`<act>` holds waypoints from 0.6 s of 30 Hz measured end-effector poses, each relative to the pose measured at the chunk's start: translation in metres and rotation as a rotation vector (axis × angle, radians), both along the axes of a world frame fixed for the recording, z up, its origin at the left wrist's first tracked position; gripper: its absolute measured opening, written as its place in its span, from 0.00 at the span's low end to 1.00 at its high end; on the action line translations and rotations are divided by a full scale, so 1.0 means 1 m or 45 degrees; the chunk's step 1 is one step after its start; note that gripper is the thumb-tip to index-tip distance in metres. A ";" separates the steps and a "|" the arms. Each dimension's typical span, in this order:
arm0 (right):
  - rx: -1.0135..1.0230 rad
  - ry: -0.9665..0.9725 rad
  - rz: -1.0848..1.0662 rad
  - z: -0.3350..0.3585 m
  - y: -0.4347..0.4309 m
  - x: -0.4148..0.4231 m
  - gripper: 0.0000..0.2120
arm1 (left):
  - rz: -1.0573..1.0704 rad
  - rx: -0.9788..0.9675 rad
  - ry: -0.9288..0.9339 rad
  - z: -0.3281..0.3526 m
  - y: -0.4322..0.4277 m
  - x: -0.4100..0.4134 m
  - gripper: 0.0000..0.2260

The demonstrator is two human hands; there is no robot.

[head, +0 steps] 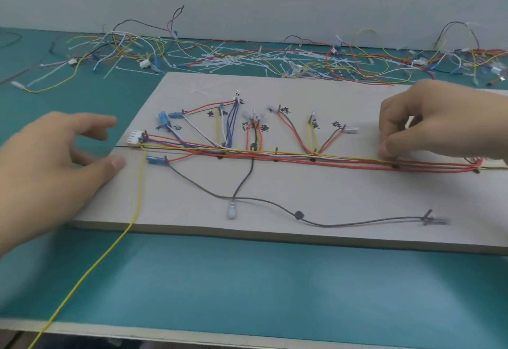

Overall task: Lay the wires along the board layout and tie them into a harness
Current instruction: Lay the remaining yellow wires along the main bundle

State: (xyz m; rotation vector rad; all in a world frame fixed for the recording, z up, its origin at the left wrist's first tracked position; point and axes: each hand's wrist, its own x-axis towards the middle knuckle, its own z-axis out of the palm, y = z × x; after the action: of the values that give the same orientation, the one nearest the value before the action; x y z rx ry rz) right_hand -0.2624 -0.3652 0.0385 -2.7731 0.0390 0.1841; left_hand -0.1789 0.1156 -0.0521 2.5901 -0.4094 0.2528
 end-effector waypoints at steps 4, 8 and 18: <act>0.015 -0.069 -0.033 -0.003 0.002 0.002 0.02 | -0.154 -0.031 0.040 0.015 -0.011 -0.031 0.32; 0.017 -0.117 -0.024 -0.008 0.006 0.004 0.01 | -0.469 -0.030 0.013 0.025 -0.035 -0.054 0.18; 0.069 -0.218 0.018 -0.011 0.012 0.006 0.07 | -0.674 0.193 -0.056 0.011 -0.036 -0.026 0.04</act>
State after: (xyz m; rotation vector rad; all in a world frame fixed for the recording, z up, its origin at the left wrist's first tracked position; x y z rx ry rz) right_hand -0.2569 -0.3527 0.0280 -2.7245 -0.0291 -0.0479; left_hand -0.2051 0.0793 -0.0411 2.5086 -1.1396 0.0935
